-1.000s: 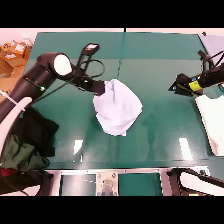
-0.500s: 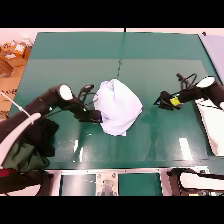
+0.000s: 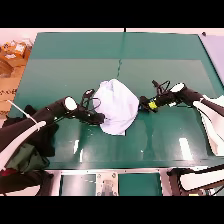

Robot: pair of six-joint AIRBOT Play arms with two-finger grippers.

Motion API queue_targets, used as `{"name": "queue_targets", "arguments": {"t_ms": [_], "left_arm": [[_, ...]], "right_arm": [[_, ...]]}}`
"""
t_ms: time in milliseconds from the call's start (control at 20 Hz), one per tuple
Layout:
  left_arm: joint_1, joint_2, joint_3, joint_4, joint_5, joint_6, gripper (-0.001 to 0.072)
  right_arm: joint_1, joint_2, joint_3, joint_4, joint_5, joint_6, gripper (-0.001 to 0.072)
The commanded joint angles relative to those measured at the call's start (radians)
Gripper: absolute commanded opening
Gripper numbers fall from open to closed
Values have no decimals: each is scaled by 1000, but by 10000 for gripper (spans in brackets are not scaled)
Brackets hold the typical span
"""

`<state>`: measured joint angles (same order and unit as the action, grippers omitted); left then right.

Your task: Fold the shirts.

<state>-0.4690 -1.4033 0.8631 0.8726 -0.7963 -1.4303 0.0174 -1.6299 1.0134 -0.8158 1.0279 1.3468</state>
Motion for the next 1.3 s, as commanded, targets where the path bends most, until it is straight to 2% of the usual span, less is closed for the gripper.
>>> {"name": "queue_targets", "arguments": {"t_ms": [0, 100, 250, 350, 500, 750, 900, 1050, 1250], "left_arm": [[77, 2, 48, 82, -108, 14, 24], [176, 31, 111, 105, -193, 15, 24], [274, 116, 220, 100, -204, 36, 24], [282, 160, 330, 64, -224, 67, 24], [282, 194, 543, -45, -298, 157, 24], [282, 224, 983, -35, -456, 157, 25], [282, 226, 1184, 15, -512, 154, 25], [282, 226, 1219, 35, -544, 153, 25], [282, 223, 1092, 137, -537, 148, 25]], "right_arm": [[-28, -10, 33, 8, 13, -50, 16], [-101, 23, 82, 4, 59, -49, 16], [-175, 116, 167, 4, 108, -51, 16], [-182, 199, 246, 5, 131, -58, 16], [-175, 335, 402, 4, 164, -77, 16], [-186, 569, 693, -35, 166, -72, 16], [-193, 668, 787, -90, 157, -72, 16], [-200, 734, 794, -166, 148, -62, 17], [-200, 732, 713, -198, 194, -53, 16]]}}
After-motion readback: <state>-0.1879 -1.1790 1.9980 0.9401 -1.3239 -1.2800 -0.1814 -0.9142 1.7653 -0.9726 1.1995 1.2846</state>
